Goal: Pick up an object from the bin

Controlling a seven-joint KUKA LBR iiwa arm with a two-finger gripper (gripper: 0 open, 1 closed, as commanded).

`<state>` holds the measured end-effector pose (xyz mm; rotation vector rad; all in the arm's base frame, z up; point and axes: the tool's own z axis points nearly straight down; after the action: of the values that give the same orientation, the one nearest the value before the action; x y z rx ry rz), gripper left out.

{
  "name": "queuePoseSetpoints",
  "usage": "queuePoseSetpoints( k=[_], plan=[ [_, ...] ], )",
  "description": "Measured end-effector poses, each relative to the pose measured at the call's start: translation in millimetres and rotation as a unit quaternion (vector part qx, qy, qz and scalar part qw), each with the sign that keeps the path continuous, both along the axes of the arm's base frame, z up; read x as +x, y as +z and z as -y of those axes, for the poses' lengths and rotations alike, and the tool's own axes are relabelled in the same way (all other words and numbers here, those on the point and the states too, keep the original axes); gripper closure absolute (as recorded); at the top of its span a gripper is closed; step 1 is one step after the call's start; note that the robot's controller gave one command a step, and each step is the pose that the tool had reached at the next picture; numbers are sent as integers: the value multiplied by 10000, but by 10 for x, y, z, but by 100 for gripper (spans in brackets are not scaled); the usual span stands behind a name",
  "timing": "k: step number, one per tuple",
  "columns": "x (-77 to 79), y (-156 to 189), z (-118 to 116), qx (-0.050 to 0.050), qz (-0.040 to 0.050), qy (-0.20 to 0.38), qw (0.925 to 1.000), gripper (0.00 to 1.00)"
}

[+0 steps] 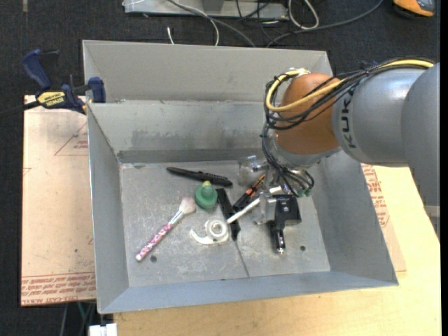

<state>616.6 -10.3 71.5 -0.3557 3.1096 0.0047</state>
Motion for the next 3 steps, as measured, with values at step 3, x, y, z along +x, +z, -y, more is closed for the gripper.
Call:
queuePoseSetpoints(
  k=[3],
  plan=[
    [-113, 294, -58, 17, -17, -240, 9997, 100]
  ],
)
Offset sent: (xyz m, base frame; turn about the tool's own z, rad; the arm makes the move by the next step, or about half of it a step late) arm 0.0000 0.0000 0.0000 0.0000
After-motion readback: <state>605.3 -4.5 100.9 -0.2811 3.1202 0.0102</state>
